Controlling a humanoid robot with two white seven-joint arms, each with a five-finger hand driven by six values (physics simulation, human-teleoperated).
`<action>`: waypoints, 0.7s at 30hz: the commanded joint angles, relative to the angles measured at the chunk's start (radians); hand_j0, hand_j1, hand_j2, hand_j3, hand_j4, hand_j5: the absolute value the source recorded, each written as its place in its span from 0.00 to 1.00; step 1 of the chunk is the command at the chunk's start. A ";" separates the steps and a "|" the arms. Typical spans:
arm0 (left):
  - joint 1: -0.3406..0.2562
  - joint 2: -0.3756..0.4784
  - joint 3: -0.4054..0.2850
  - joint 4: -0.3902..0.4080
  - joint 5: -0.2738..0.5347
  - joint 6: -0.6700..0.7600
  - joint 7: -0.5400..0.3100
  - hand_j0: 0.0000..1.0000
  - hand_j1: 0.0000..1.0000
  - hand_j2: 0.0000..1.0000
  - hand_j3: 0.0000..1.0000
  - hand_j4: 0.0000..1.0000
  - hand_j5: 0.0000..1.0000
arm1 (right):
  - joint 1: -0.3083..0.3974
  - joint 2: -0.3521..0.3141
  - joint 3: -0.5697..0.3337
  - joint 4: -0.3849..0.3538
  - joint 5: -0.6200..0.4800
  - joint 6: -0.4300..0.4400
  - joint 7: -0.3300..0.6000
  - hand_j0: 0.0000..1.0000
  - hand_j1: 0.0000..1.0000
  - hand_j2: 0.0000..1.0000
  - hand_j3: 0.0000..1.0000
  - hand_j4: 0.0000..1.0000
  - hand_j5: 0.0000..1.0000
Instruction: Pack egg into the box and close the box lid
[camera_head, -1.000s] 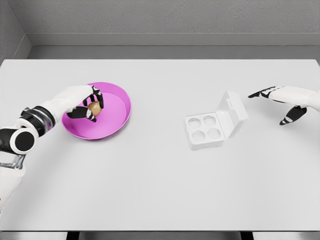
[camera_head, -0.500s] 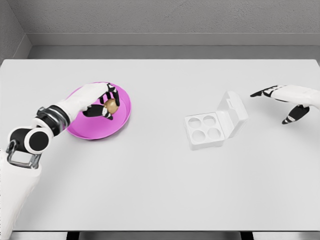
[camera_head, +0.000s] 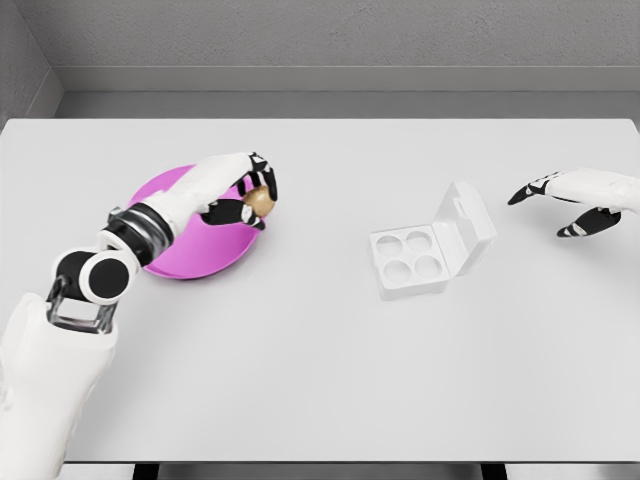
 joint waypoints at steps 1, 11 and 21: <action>0.000 -0.021 -0.002 -0.002 0.002 -0.001 0.001 0.28 0.28 0.28 0.28 0.28 0.28 | 0.000 -0.001 -0.001 0.000 -0.006 0.002 0.000 0.78 0.78 0.78 0.78 0.78 0.78; -0.009 -0.080 -0.039 -0.002 -0.003 -0.001 0.001 0.27 0.27 0.27 0.27 0.27 0.27 | 0.000 -0.003 -0.001 0.000 -0.004 0.002 0.000 0.79 0.79 0.79 0.79 0.79 0.79; -0.021 -0.140 -0.092 0.006 -0.008 -0.005 0.001 0.28 0.28 0.28 0.28 0.28 0.28 | 0.000 -0.003 -0.001 -0.002 -0.004 0.002 0.000 0.80 0.80 0.80 0.80 0.80 0.80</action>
